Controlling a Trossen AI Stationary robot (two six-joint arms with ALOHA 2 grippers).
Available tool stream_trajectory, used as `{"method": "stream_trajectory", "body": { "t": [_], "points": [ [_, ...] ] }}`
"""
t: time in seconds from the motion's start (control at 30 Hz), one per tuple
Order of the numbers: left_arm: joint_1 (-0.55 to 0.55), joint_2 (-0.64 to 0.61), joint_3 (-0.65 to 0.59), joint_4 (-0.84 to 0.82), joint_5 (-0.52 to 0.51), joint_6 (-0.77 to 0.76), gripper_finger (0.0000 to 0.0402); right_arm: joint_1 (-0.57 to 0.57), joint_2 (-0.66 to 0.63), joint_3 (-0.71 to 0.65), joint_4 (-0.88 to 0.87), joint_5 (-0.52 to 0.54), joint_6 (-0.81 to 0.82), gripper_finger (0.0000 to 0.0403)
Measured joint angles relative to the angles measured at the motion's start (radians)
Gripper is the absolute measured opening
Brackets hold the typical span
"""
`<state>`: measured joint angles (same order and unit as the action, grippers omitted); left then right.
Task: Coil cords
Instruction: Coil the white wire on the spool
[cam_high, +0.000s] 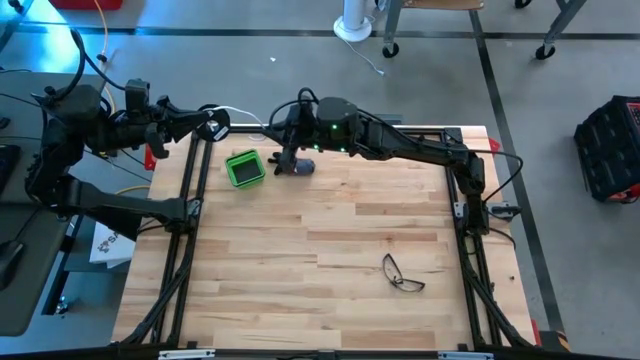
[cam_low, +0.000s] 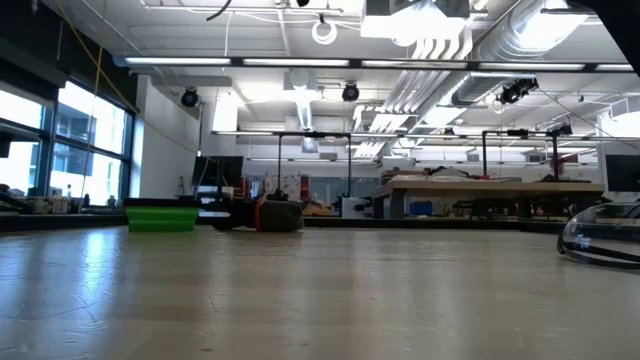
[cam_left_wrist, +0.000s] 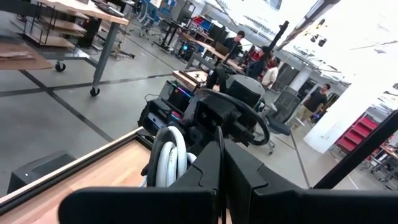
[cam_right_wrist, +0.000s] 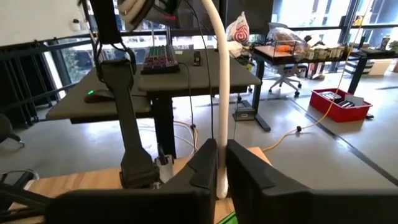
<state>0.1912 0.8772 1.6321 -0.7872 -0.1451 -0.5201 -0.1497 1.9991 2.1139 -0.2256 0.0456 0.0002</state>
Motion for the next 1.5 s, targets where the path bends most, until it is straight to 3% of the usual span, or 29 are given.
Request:
{"method": "stream_trajectory", "body": {
  "t": [0.1, 0.33, 0.63, 0.87, 1.5],
  "points": [
    [0.000, 0.000, 0.000, 0.000, -0.021, 0.000, 0.0000, 0.002, 0.000, 0.000, -0.017, 0.000, 0.000, 0.0006],
    [0.000, 0.021, 0.000, 0.027, -0.082, -0.002, 0.0000, 0.048, 0.000, 0.000, 0.002, -0.017, 0.021, 0.0003],
    [0.000, 0.127, -0.001, 0.076, -0.067, -0.029, 0.0000, 0.114, 0.000, 0.000, 0.079, -0.020, 0.021, 0.0001],
    [0.000, 0.166, -0.001, 0.219, -0.007, -0.059, 0.0000, 0.132, 0.000, 0.000, 0.107, -0.017, 0.013, 0.0001],
    [0.001, 0.064, 0.000, 0.109, 0.106, -0.290, 0.0000, 0.124, -0.027, 0.000, 0.133, -0.021, -0.018, 0.0000]
  ]
}}
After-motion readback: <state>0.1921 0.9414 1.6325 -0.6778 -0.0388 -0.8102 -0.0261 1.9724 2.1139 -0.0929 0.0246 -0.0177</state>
